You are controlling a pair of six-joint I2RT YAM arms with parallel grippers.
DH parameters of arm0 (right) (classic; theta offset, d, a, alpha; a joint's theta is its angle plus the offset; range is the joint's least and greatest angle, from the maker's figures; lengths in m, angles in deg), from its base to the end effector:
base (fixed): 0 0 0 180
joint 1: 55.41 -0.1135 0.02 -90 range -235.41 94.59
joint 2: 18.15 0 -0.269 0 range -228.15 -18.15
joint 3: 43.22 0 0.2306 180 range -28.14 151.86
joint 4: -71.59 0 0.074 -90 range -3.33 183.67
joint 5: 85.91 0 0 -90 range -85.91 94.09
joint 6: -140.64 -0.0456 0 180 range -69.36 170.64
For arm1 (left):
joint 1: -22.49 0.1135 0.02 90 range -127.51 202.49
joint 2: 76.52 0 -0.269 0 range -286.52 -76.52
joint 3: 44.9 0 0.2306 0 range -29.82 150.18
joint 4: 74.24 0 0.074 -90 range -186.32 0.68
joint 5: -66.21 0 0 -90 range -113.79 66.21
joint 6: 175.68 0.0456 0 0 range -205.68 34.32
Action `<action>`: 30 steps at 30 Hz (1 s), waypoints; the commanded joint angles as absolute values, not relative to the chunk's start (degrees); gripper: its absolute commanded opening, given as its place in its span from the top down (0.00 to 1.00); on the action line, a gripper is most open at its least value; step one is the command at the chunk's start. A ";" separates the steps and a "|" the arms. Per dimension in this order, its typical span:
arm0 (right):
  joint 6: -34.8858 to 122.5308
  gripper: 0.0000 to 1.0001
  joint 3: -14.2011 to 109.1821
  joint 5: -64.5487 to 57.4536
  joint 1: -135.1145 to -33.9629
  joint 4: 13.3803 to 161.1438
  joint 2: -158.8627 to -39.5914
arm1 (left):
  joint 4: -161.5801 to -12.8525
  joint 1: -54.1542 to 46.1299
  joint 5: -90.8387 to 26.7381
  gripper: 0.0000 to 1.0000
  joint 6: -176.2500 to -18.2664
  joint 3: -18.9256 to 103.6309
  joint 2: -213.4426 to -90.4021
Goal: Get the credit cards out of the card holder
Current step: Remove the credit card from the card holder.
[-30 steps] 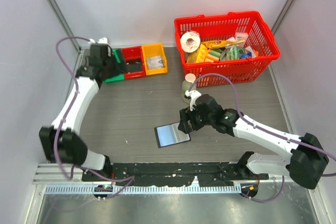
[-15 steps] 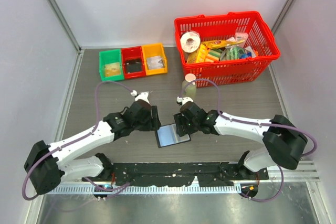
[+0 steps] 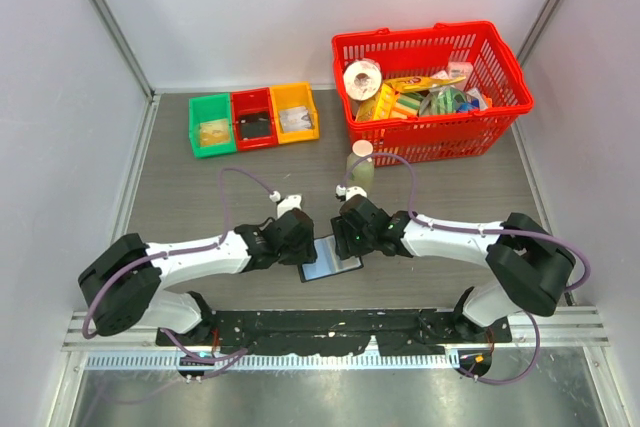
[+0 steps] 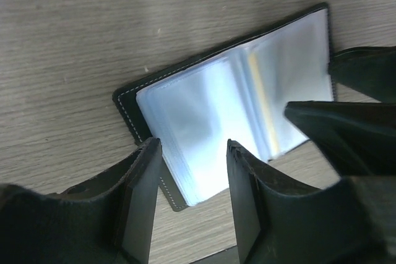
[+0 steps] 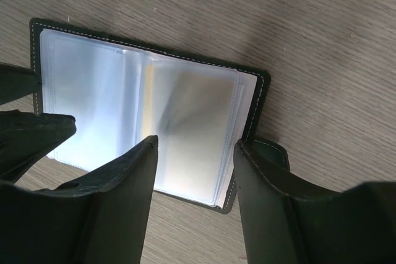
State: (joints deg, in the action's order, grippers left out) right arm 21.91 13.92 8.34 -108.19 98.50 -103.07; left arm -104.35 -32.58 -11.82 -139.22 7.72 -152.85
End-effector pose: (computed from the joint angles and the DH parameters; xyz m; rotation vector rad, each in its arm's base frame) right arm 0.1656 0.2124 0.1765 -0.5095 2.5387 0.4652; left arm 0.1438 -0.1894 0.1864 -0.0535 2.5608 -0.5225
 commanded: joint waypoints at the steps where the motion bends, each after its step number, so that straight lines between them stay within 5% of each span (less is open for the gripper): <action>1: 20.84 0.48 12.99 7.53 -108.50 95.90 -104.10 | -99.34 -33.41 -9.90 0.52 -142.63 5.43 -154.73; 15: 20.49 0.69 13.69 1.29 -108.85 93.87 -101.30 | -95.91 -34.20 -11.31 0.63 -145.53 2.53 -157.46; 30: 19.87 0.70 16.59 -3.20 -110.96 93.70 -97.07 | -94.07 -34.29 -11.40 0.65 -146.85 1.03 -155.62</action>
State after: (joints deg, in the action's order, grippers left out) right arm 20.68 14.42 -0.46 -110.15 96.03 -98.35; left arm -96.81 -33.70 -9.72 -144.99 3.22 -154.56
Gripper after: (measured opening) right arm 0.295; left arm 0.348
